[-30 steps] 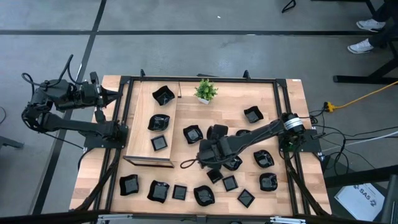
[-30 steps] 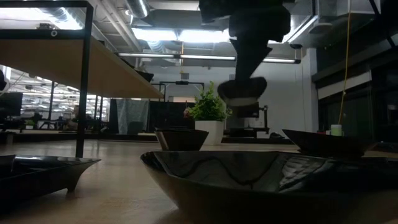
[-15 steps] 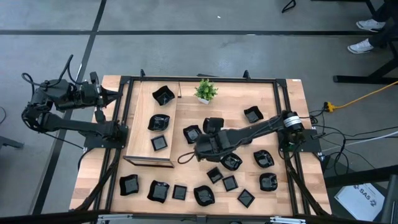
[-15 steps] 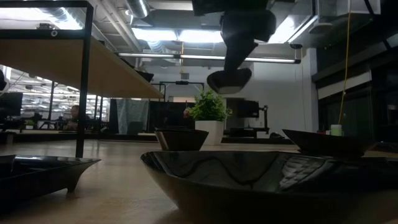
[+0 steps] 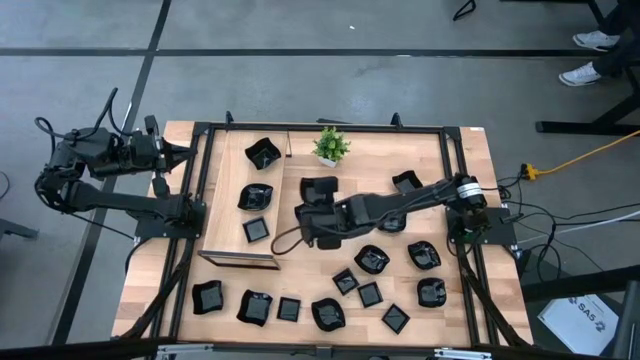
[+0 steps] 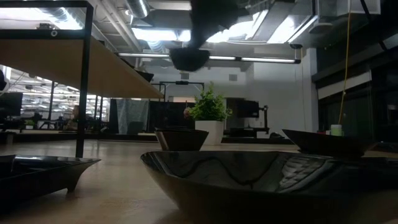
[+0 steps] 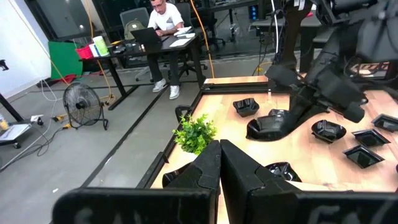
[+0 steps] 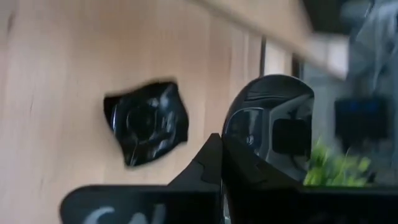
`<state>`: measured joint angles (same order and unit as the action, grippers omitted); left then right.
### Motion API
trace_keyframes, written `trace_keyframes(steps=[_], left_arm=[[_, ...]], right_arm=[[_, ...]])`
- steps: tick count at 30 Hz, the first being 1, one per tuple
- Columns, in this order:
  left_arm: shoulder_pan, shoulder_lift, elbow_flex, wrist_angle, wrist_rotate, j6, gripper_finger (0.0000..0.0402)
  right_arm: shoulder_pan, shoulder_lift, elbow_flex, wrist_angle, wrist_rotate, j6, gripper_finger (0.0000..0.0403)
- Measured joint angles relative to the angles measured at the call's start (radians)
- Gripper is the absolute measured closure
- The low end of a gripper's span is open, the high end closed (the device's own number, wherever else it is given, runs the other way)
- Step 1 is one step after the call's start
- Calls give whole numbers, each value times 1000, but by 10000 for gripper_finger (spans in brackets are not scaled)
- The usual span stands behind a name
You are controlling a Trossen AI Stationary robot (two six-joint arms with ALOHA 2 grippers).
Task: Pick & Place Mini shaped plates
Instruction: Stack the black leaf shape plate on top of the black leaf shape plate on the shelf
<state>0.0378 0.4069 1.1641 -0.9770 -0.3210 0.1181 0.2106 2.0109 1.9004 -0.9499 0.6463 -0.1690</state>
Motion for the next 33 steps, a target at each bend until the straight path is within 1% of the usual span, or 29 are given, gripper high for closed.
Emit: trace_keyframes(steps=[4, 8, 11, 14, 18, 23, 28, 33], left_arm=[[0, 0, 0, 0, 0, 0, 398], [0, 0, 0, 0, 0, 0, 398], [0, 0, 0, 0, 0, 0, 398], [0, 0, 0, 0, 0, 0, 398], [0, 0, 0, 0, 0, 0, 398], [0, 0, 0, 0, 0, 0, 398], [0, 0, 0, 0, 0, 0, 398], [0, 0, 0, 0, 0, 0, 398]], right_arm=[[-8, 0, 2, 115, -8, -189, 400], [-17, 0, 2, 234, -53, -386, 400], [-29, 0, 2, 335, -130, -491, 400], [-46, 0, 2, 403, -254, -570, 400], [-73, 0, 2, 459, -422, -629, 400], [-112, 0, 2, 530, -544, -633, 399], [-157, 0, -1, 573, -726, -635, 395], [-198, 7, -26, 637, -861, -636, 393]])
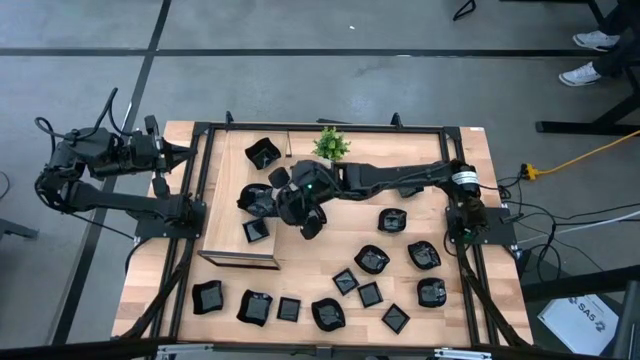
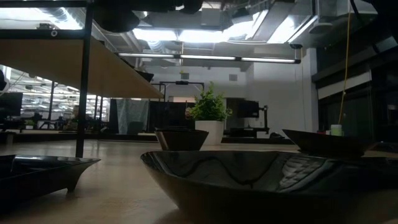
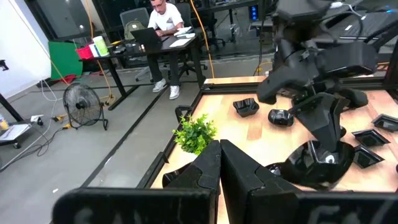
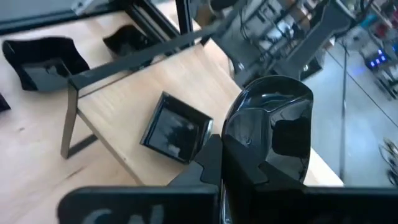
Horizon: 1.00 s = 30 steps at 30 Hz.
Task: Pick & Place Mini shaped plates
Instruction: Stack the black leaf shape plate on top of the black leaf shape plate on the shelf
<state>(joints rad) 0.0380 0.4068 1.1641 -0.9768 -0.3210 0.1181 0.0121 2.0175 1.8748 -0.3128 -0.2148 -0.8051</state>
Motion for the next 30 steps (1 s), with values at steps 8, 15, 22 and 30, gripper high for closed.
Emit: trace_keyframes(steps=[8, 15, 22, 30], left_arm=[[0, 0, 0, 0, 0, 0, 398], [0, 0, 0, 0, 0, 0, 398], [0, 0, 0, 0, 0, 0, 398], [0, 0, 0, 0, 0, 0, 398]], right_arm=[[-38, 92, -3, 99, -49, -15, 392], [-55, 122, -4, 147, -48, -14, 391], [-55, 117, -4, 138, -20, 5, 391], [-55, 116, -4, 102, 30, 7, 348]])
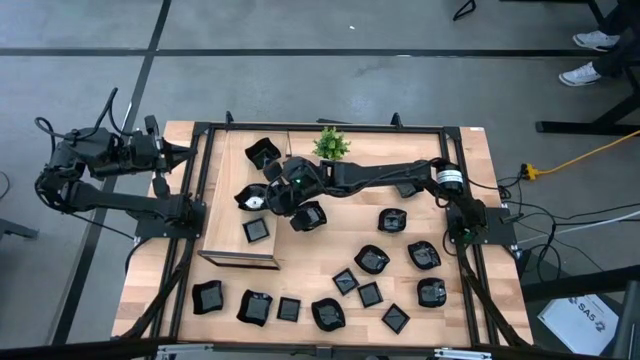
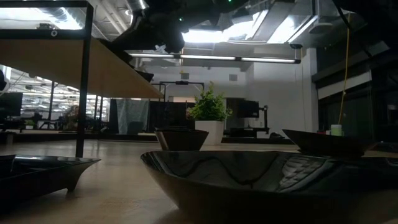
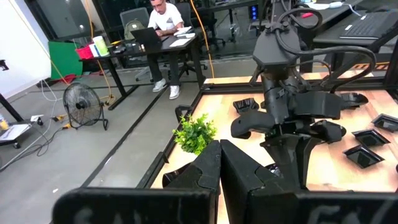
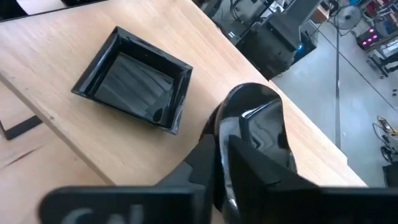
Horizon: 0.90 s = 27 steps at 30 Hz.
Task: Pick & Place Mini shaped plates
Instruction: Stack the black leaf shape plate on top of the black leaf shape plate on the shelf
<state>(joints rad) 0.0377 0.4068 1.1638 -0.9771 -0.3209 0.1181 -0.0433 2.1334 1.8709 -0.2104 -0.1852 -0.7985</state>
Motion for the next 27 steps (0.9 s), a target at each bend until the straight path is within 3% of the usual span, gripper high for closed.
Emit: trace_keyframes(steps=[6, 10, 17, 27], left_arm=[[0, 0, 0, 0, 0, 0, 398], [0, 0, 0, 0, 0, 0, 398], [0, 0, 0, 0, 0, 0, 398], [0, 0, 0, 0, 0, 0, 398]], right_arm=[[0, 0, 0, 28, 14, 4, 274], [1, 0, 0, 31, 59, 7, 246], [4, -1, 0, 33, 235, 5, 238], [11, -12, 0, 31, 246, 3, 238]])
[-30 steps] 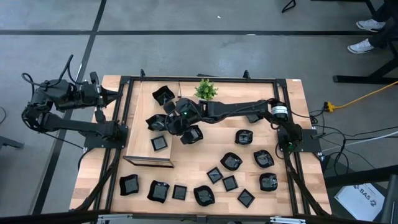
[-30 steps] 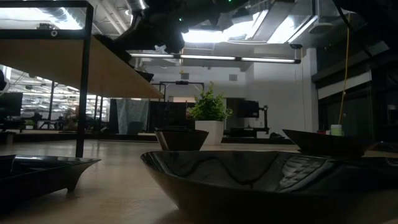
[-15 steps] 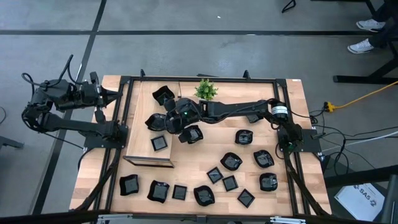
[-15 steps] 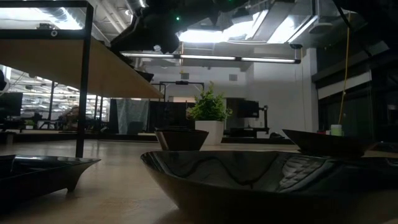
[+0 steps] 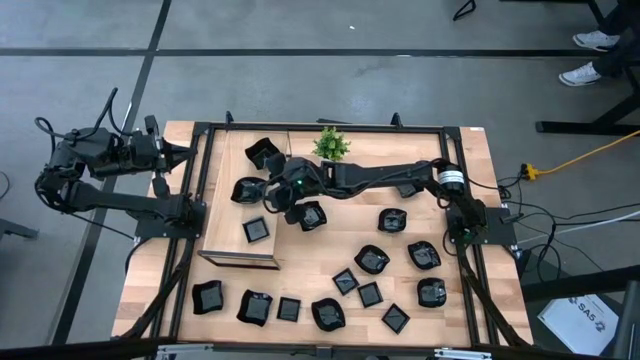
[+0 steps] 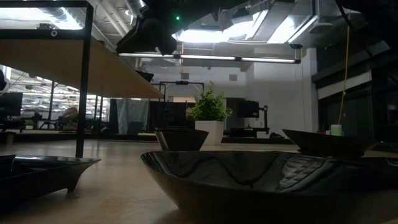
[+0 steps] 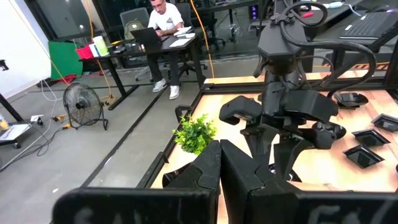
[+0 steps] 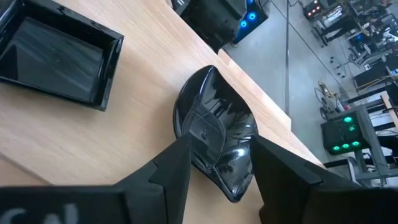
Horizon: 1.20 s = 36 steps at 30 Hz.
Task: Pick & Place Mini shaped plates
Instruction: Stack the black leaf shape plate on top of the black leaf shape plate on the shelf, then stack the black square plate on top of the black square plate on the shelf
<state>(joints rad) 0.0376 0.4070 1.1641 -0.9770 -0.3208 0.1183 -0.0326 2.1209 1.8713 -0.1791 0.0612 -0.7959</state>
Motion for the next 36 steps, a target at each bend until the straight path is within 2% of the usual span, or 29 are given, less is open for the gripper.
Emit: trace_keyframes(steps=[4, 9, 23, 32, 36], left_arm=[[0, 0, 0, 0, 0, 0, 398], [0, 0, 0, 0, 0, 0, 398], [0, 0, 0, 0, 0, 0, 398], [0, 0, 0, 0, 0, 0, 398], [0, 0, 0, 0, 0, 0, 398]], right_arm=[[20, -7, 0, -20, 23, 1, 238], [85, -31, 1, -83, 206, 13, 238], [307, -77, 1, -425, 449, 314, 238], [395, -79, 1, -659, 469, 594, 238], [426, -79, 1, -744, 432, 701, 238]])
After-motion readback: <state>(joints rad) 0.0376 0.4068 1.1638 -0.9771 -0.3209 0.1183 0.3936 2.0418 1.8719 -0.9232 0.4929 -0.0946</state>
